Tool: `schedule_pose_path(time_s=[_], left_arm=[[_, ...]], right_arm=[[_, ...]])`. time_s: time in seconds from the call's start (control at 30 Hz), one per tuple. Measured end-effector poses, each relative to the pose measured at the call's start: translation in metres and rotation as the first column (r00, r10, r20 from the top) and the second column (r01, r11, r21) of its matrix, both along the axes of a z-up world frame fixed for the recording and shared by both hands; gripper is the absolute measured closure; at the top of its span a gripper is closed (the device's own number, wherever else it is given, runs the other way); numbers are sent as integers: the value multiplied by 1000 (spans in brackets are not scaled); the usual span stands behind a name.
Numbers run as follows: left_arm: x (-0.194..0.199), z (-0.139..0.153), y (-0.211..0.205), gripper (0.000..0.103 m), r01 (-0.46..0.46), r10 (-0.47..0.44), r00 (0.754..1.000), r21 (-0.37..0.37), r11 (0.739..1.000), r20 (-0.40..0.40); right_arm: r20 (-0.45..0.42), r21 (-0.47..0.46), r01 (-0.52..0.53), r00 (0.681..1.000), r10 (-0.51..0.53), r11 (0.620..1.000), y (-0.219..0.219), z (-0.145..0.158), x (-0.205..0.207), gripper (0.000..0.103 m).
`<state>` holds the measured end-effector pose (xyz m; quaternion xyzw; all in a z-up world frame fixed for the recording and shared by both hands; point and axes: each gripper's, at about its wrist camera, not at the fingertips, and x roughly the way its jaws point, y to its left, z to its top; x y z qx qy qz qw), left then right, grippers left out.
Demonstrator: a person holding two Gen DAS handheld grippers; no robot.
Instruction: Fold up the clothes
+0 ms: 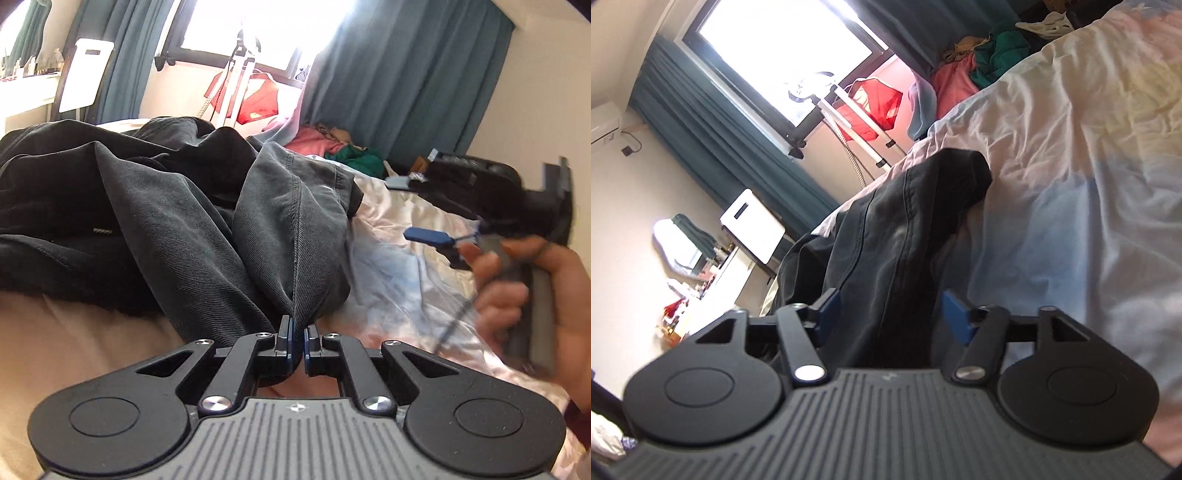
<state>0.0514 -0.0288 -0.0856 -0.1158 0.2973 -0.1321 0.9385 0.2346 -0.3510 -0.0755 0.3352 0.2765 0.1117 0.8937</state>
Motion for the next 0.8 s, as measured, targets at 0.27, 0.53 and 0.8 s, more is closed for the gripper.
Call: schedule_pose_path(time_s=[0.27, 0.53, 0.8], left_arm=[[19, -23, -1, 98, 67, -68, 998, -66, 996, -12], [26, -26, -6, 98, 140, -135, 989, -73, 987, 65], [14, -13, -8, 98, 184, -176, 981, -103, 977, 82]], right_arm=[[-32, -149, 86, 995, -92, 985, 28, -15, 155, 30], [49, -271, 147, 989, -139, 951, 42, 9, 196, 96], [286, -230, 400, 899, -331, 887, -58, 70, 75, 96]])
